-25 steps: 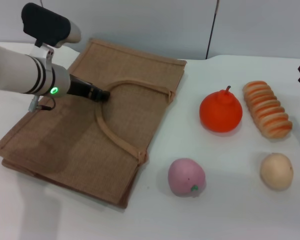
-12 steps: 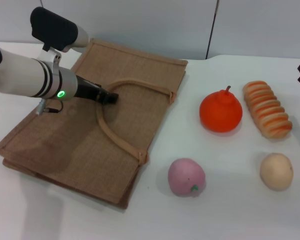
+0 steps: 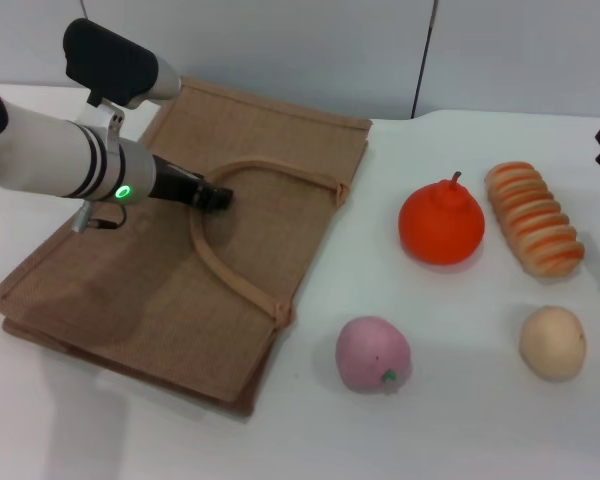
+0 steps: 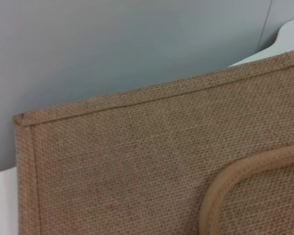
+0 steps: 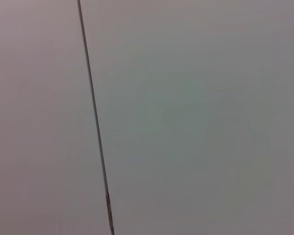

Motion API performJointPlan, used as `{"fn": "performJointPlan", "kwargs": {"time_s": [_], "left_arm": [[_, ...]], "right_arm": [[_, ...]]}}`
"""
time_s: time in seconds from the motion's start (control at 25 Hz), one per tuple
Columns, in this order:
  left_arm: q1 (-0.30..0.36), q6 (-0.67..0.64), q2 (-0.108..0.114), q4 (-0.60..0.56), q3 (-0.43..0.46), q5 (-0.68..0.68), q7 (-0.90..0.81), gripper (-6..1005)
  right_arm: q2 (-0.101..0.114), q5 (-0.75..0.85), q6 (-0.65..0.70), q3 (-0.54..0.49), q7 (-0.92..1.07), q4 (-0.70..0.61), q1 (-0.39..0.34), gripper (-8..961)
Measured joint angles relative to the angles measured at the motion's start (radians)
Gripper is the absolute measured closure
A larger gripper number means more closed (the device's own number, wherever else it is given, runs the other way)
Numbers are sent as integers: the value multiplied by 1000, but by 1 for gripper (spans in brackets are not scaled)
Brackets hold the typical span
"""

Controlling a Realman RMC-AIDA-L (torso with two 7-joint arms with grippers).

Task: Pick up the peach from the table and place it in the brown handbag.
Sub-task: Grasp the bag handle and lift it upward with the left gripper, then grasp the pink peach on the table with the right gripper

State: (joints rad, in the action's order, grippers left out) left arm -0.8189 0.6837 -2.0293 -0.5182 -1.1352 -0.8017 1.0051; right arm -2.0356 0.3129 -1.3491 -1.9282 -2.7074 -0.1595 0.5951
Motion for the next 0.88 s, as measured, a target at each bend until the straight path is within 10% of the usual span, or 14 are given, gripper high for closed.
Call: {"fn": "performJointPlan", "kwargs": {"time_s": [0.52, 0.88], "left_arm": [[3, 9, 1, 3, 4, 2, -7, 811], [34, 16, 5, -30, 10, -205, 47, 877]], "right_arm": [[0, 0, 1, 0, 0, 0, -2, 136], [0, 4, 1, 7, 0, 0, 0, 137]]}}
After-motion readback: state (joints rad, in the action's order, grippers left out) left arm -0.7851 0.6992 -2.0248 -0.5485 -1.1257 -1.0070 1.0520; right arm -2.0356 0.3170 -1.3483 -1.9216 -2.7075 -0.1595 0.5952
